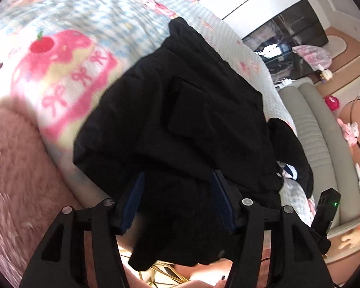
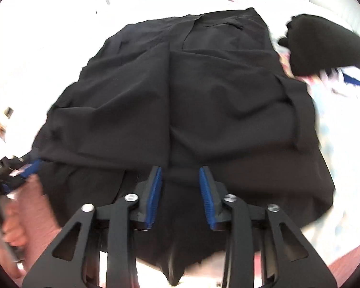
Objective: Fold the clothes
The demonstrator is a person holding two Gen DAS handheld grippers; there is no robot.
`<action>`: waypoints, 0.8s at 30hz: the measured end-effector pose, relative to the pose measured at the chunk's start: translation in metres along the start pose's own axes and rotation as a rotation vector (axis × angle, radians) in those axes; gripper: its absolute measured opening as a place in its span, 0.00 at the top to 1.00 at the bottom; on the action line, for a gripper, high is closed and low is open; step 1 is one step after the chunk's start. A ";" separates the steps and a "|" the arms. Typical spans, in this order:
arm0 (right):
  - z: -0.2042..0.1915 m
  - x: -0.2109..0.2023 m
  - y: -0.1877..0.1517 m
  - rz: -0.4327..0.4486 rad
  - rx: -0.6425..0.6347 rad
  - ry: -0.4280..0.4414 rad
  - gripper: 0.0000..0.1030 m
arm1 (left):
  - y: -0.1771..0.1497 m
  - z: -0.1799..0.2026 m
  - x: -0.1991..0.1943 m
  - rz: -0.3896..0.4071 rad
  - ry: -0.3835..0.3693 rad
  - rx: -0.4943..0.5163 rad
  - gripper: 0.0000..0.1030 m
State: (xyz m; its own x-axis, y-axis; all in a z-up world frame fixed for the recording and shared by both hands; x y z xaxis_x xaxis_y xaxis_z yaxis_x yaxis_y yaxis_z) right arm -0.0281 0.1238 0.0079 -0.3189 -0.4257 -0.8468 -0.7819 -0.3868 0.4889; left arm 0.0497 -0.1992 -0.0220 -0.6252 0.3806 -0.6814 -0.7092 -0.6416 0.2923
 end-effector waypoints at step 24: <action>0.025 0.005 -0.057 -0.001 0.235 0.212 0.46 | -0.037 -0.009 0.026 -0.060 -0.075 -0.093 0.45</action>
State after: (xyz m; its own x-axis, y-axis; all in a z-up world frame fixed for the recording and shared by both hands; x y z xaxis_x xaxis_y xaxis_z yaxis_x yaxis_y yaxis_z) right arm 0.0012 0.1642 -0.0291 -0.2188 -0.5962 -0.7724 -0.8922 -0.1982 0.4057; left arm 0.0630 -0.1718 -0.0563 -0.6073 0.4671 -0.6427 -0.7154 -0.6733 0.1867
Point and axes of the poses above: each gripper's, at about its wrist camera, not at the fingertips, and x roughly the way its jaws point, z to its right, y to its top, the point moved 3 cm from there along x, roughly the way its jaws point, and after that the axes turned 6 degrees about -x, right-handed, at the moved point
